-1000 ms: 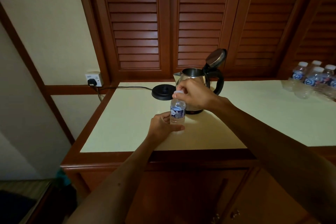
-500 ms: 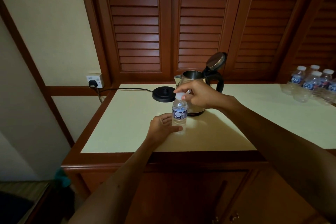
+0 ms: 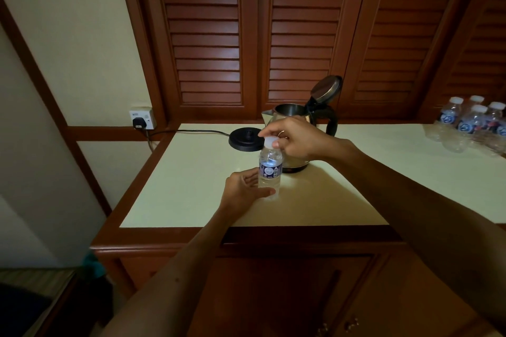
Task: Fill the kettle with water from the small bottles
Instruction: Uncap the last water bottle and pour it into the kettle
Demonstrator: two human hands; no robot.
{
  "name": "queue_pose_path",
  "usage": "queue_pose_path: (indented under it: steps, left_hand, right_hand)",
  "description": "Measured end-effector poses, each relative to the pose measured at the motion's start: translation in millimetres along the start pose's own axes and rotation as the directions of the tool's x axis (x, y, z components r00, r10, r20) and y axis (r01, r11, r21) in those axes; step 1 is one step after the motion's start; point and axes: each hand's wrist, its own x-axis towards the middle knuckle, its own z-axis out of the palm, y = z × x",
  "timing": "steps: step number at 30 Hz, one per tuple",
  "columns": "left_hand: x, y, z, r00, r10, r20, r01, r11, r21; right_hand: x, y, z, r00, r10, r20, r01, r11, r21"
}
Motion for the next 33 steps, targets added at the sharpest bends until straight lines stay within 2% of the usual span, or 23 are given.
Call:
queue_pose_path:
  steps: [3, 9, 11, 14, 17, 20, 22, 24, 26, 30, 33]
  left_hand:
    - [1, -1, 0, 1.000, 0.003, 0.006, -0.003, 1.000, -0.001]
    - [1, -2, 0, 1.000, 0.021, 0.000, -0.021, 0.999, 0.038]
    - [1, -2, 0, 1.000, 0.020, 0.000, -0.020, 0.998, 0.052]
    - [2, -1, 0, 1.000, 0.008, 0.003, -0.008, 0.998, 0.067]
    - [1, 0, 0, 1.000, 0.008, 0.005, -0.008, 0.998, 0.070]
    - [0, 2, 1, 1.000, 0.011, 0.002, -0.011, 0.996, 0.087]
    - [0, 2, 1, 1.000, 0.010, -0.001, -0.010, 0.993, 0.116]
    - [0, 3, 1, 1.000, 0.013, -0.002, -0.013, 0.989, 0.146]
    - [0, 2, 1, 1.000, 0.026, -0.003, -0.026, 0.988, 0.155]
    - [0, -1, 1, 1.000, 0.026, -0.006, -0.024, 0.980, 0.197]
    - [1, 0, 2, 1.000, 0.005, -0.031, 0.002, 0.978, 0.209]
  right_hand:
    - [1, 0, 5, 1.000, -0.020, 0.008, 0.019, 0.995, 0.099]
    - [3, -3, 3, 0.999, 0.028, 0.018, -0.031, 0.986, 0.164]
    - [5, -1, 1, 0.999, 0.023, -0.031, -0.020, 0.997, 0.073]
    - [7, 5, 1, 0.999, 0.008, -0.031, -0.011, 0.996, -0.092]
    - [7, 9, 3, 0.999, 0.003, -0.037, -0.006, 0.997, -0.075]
    - [4, 7, 4, 0.995, -0.001, -0.103, 0.004, 0.999, 0.034]
    - [1, 7, 3, 0.975, 0.035, -0.221, -0.003, 0.989, 0.146]
    - [-7, 13, 6, 0.927, 0.134, -0.350, -0.036, 0.962, 0.271]
    - [-19, 29, 16, 0.892, 0.236, -0.385, -0.111, 0.941, 0.320]
    - [-50, 71, 50, 0.910, 0.373, -0.182, -0.316, 0.907, 0.279]
    - [-65, 97, 73, 0.905, 0.420, -0.071, -0.412, 0.904, 0.112]
